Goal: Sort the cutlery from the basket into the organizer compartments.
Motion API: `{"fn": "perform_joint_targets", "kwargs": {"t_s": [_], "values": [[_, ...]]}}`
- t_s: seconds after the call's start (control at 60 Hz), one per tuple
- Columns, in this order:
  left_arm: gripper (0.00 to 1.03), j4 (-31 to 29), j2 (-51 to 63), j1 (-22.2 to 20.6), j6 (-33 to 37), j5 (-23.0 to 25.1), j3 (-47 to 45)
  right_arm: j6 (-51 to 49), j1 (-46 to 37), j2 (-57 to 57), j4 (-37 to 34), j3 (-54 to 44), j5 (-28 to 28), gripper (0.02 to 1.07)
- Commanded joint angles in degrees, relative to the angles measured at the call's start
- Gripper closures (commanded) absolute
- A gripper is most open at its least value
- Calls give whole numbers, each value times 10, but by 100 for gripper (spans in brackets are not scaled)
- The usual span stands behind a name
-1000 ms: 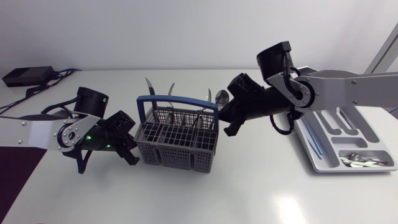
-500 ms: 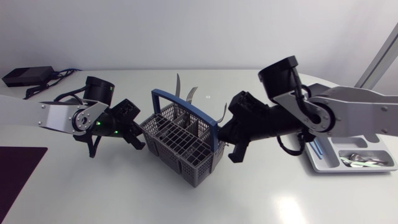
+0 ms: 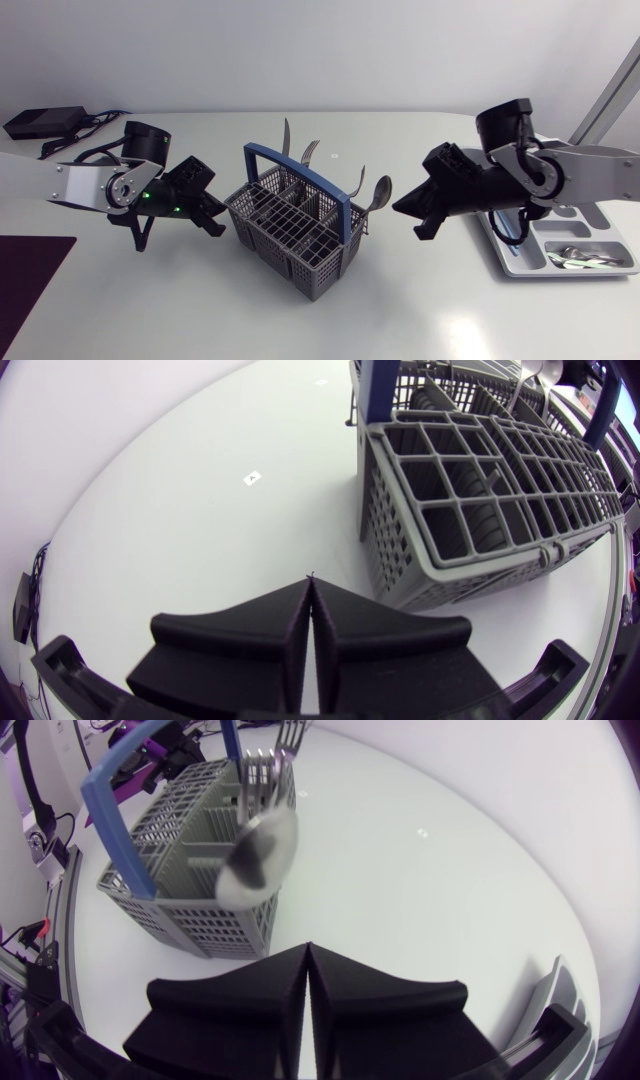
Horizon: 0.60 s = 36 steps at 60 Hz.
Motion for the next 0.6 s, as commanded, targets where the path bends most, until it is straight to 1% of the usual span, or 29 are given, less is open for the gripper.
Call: {"fn": "perform_joint_targets", "kwargs": {"t_s": [0.0,0.267,0.333,0.483,0.583], "values": [[100,-1,0,-10,3,8,15,4,-3,49,10,18,-5,100],[100,0,24,-27,-9,8,31,43,29,142,16,83,-24,100],[100,1,37,-30,-14,8,37,60,30,168,1,109,-47,100],[100,2,59,-37,-19,8,53,66,26,221,-62,168,-107,100],[100,2,73,-40,-21,8,67,57,17,234,-95,180,-143,100]]}}
